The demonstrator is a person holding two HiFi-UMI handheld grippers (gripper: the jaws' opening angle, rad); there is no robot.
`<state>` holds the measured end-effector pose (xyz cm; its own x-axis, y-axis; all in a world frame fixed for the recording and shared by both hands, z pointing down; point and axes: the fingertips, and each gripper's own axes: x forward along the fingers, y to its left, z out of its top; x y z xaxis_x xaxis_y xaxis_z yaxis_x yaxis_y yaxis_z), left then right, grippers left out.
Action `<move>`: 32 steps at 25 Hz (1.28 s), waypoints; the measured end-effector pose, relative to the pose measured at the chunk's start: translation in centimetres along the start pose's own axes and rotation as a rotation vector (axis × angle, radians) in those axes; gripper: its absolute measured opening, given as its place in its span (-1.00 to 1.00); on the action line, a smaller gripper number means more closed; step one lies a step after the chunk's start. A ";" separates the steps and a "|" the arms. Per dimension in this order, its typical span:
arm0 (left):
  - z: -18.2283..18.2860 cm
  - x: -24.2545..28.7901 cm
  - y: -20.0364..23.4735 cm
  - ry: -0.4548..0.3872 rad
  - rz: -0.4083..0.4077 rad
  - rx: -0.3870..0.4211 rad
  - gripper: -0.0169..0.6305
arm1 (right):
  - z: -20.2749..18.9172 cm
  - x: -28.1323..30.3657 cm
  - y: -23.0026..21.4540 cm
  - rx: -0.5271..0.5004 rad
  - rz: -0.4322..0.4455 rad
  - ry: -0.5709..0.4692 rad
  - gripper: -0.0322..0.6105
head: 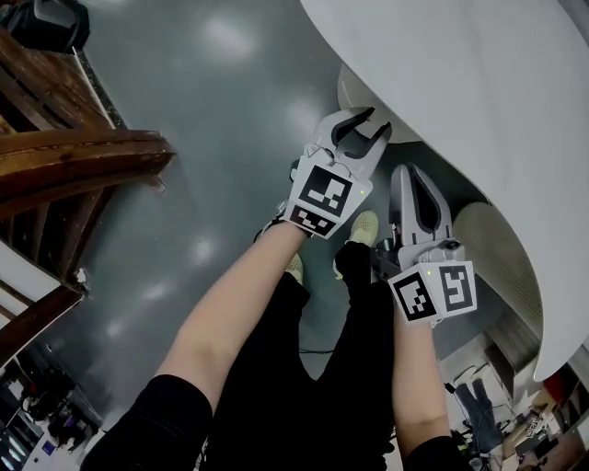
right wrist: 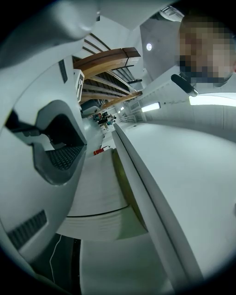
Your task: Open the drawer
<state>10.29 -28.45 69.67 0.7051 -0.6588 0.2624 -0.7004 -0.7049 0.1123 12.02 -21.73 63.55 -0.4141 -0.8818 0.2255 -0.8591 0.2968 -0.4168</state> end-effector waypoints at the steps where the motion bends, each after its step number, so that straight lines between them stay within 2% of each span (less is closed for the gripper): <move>1: -0.2 0.4 0.3 0.002 0.002 0.004 -0.60 | -0.1 0.2 0.0 -0.001 0.002 0.000 -0.85; 5: -1.3 1.8 1.3 0.020 0.012 0.016 -0.49 | -0.9 0.5 0.1 -0.006 0.012 0.009 -0.85; 13: -1.4 3.8 1.5 0.014 0.019 0.020 -0.48 | -1.2 0.1 -0.9 -0.004 0.002 0.026 -0.85; 18: -1.1 4.6 1.6 0.012 0.026 0.028 -0.60 | -0.8 -0.2 -1.5 -0.007 -0.005 0.033 -0.85; 26: -1.2 4.4 1.3 0.030 0.019 0.033 -0.62 | -0.9 -0.4 -0.5 -0.004 -0.003 0.050 -0.85; 32: -2.2 2.2 1.5 0.044 0.021 0.018 -0.62 | -1.1 -1.2 0.6 0.007 -0.014 0.058 -0.85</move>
<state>10.57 -30.39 72.56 0.6842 -0.6619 0.3063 -0.7129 -0.6956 0.0890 11.68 -20.08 63.98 -0.4191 -0.8631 0.2819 -0.8630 0.2822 -0.4190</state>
